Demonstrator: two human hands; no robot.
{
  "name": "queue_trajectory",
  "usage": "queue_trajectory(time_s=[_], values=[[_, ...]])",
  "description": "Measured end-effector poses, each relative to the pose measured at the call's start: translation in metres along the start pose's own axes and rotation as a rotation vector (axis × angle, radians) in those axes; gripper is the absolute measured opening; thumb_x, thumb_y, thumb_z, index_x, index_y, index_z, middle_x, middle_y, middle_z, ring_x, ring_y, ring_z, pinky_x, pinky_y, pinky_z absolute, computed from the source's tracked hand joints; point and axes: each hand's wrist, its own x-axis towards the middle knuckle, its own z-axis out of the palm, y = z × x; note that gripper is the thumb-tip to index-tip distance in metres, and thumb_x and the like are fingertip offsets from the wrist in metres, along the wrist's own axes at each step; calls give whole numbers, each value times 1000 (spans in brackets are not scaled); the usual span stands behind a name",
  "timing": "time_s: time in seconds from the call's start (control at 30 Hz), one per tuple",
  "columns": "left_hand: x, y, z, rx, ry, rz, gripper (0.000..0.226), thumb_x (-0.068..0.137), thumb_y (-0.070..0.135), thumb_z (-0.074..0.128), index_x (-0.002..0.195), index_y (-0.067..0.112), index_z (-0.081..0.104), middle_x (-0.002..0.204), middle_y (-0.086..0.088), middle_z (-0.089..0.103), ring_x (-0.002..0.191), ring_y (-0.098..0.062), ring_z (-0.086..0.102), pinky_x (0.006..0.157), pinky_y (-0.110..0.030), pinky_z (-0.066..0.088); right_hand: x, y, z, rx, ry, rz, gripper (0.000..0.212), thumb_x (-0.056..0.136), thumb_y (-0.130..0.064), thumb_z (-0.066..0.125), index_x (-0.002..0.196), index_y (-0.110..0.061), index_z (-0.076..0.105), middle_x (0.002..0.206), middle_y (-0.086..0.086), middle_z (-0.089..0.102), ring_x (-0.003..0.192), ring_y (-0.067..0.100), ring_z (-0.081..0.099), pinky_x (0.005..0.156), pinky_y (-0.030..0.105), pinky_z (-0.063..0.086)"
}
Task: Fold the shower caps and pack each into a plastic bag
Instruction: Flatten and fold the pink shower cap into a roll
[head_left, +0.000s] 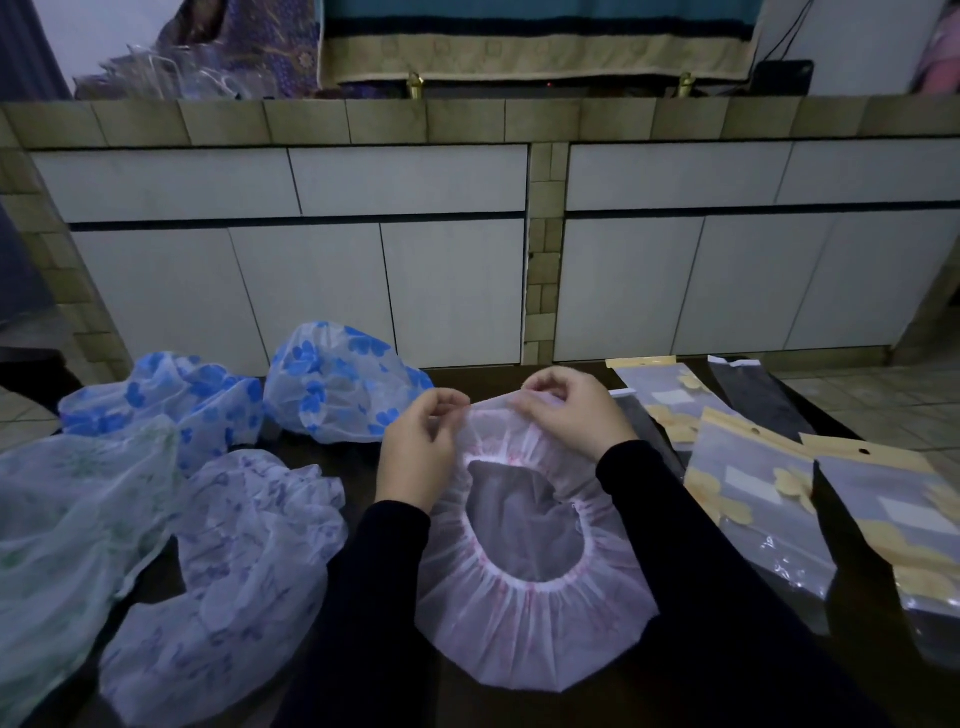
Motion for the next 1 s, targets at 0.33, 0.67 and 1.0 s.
queue_trajectory(time_s=[0.33,0.67,1.0], values=[[-3,12,7,101,-144,44,8,85,22,70,86,30,67,95,11,67,94,-1,59,83,-17,46,-6,-4,5,-73,12,-64,22,89,-36,64,73,-23,69,75,-4,67,81,13,62,72,28,46],[-3,10,5,-70,-7,-149,6,83,19,73,87,22,71,86,6,71,86,-5,67,75,-18,53,-18,12,3,-2,-5,-207,11,83,-22,72,91,-22,65,87,-5,66,85,7,61,76,23,52],[0,4,3,118,69,-97,10,96,26,54,86,25,57,72,7,57,63,-7,52,56,-16,38,-15,13,5,22,98,-139,5,89,-22,64,86,-19,66,87,-4,65,87,6,60,78,19,49]])
